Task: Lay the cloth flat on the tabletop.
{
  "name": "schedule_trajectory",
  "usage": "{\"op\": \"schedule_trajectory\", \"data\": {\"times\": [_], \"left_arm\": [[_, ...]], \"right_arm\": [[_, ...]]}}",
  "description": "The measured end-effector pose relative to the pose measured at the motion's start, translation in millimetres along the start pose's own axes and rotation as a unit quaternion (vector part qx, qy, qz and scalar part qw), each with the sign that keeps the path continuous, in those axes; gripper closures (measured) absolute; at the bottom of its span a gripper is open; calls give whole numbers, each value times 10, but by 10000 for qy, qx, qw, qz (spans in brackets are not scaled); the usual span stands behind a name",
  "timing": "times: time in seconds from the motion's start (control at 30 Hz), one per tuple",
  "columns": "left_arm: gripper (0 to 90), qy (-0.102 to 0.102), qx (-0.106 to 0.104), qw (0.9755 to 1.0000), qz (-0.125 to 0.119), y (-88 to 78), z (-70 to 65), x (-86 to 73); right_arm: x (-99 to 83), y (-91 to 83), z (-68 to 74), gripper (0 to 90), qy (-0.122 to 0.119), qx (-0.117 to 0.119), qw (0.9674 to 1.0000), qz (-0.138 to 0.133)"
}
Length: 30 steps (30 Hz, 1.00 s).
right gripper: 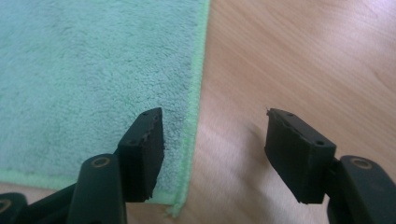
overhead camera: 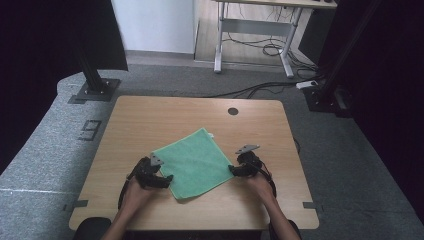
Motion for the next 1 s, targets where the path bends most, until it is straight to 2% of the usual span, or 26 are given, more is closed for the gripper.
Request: {"op": "schedule_trajectory", "data": {"times": [0.1, 0.33, 0.47, 0.6, 0.7, 0.87, 0.93, 1.0], "left_arm": [[124, -53, 23, 10000, -46, 39, 75, 49], [109, -279, -35, 9995, -152, 191, 354, 227], [109, -319, -36, 9993, -203, 333, 498, 405], [108, -374, -34, 9991, -211, 432, 568, 530], [135, -367, 30, 9991, -217, 413, 509, 559], [128, -47, -226, 9996, -163, 244, 213, 461], [128, 13, -347, 9993, -157, 163, 116, 390], [126, 27, -352, 9993, -135, 103, 75, 334]], "right_arm": [[-63, -53, 21, 356, 7, 23, 10000, -24], [-181, -165, 114, 328, -35, 58, 9999, -81], [-224, -194, 144, 313, 26, 14, 9999, -153], [-241, -193, 140, 299, 165, 11, 9997, -169], [-250, -188, 131, 288, 245, 25, 9996, -167], [-269, -171, 108, 253, 401, 74, 9990, -191], [-272, -169, 105, 249, 413, 55, 9989, -209], [-274, -169, 107, 242, 432, 47, 9988, -221]]}}
Point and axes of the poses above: each handheld gripper's, and its own axes: y roughly forward along the jaws, x roughly out of its top, z roughly to its left, the point moved 5 cm from there along y, roughly forward along the jaws, and after that the axes turned 10 degrees about -x, right-handed, at the moved point
